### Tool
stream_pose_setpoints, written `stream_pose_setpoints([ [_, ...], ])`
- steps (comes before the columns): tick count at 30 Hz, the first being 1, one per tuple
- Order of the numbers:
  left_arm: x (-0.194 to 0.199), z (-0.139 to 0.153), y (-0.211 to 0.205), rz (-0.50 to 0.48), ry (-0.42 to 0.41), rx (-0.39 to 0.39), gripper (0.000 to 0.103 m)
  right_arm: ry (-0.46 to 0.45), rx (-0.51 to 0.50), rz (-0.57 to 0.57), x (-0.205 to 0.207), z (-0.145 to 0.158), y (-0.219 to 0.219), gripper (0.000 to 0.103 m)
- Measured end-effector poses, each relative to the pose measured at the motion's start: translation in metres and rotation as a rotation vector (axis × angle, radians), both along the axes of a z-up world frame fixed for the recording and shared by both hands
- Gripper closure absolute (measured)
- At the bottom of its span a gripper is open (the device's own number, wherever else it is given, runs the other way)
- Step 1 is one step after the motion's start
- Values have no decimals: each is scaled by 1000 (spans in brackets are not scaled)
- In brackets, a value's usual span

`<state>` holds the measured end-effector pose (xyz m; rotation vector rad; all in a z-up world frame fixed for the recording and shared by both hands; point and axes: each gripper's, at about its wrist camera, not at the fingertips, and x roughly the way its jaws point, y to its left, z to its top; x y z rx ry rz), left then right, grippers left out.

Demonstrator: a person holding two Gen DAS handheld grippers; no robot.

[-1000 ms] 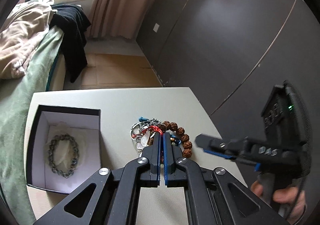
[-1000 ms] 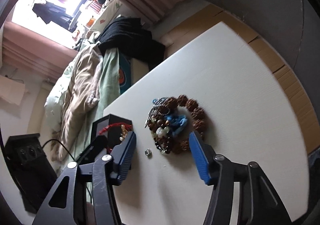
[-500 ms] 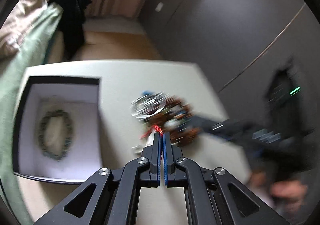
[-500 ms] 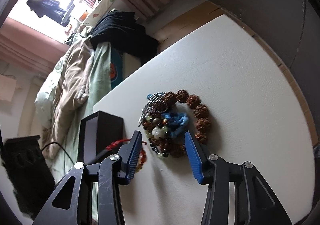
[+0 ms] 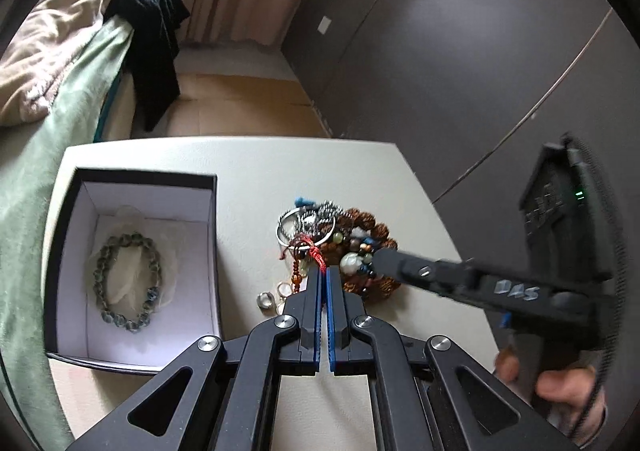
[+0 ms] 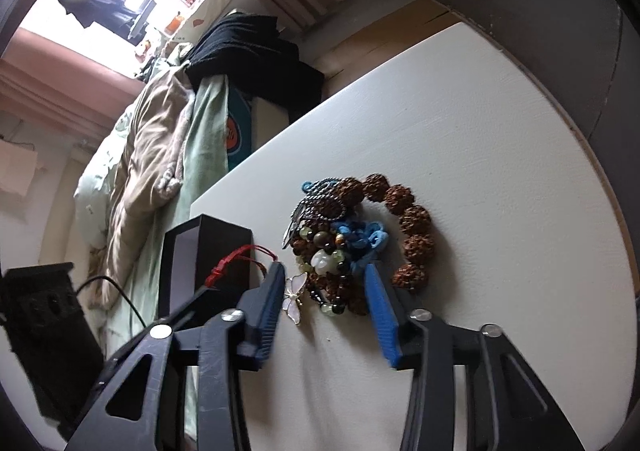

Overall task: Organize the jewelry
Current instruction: 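Drop the red bracelet into the box while the right gripper adds a dark bead bracelet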

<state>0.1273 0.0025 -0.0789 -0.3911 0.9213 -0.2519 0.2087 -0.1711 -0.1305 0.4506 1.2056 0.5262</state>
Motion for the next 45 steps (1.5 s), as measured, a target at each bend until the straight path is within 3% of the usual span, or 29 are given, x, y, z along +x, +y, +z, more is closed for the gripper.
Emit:
stream_pose_setpoints([
  [1, 0, 2, 2, 6, -6, -1, 102, 6, 4, 8, 1, -1, 2, 75],
  [11, -8, 14, 23, 51, -32, -16, 102, 21, -80, 21, 3, -13, 14, 81],
  [12, -9, 14, 24, 54, -32, -16, 102, 16, -87, 23, 3, -13, 17, 84],
  [13, -9, 14, 26, 57, -33, -15, 102, 13, -86, 28, 2, -13, 18, 93],
  [16, -12, 17, 31, 68, -43, -15, 102, 3, -73, 21, 0, -10, 15, 93],
  [24, -20, 25, 57, 128, -67, -33, 102, -106, 54, 24, -15, 30, 5, 93],
  [34, -19, 30, 89, 257, -52, -64, 101, -172, 165, 37, -22, 52, 19, 93],
  [37, -19, 26, 99, 293, -6, -90, 95, -188, 193, 54, -24, 55, 27, 93],
  [39, -19, 25, 102, 302, 9, -88, 82, -194, 215, 69, -26, 57, 34, 93],
  [41, -21, 25, 103, 310, 11, -85, 40, -203, 234, 86, -28, 59, 42, 93],
  [43, -29, 30, 106, 344, -39, -83, 31, -210, 249, 98, -30, 61, 48, 93],
  [45, -32, 36, 108, 357, -65, -61, 30, -214, 264, 113, -31, 62, 54, 93],
])
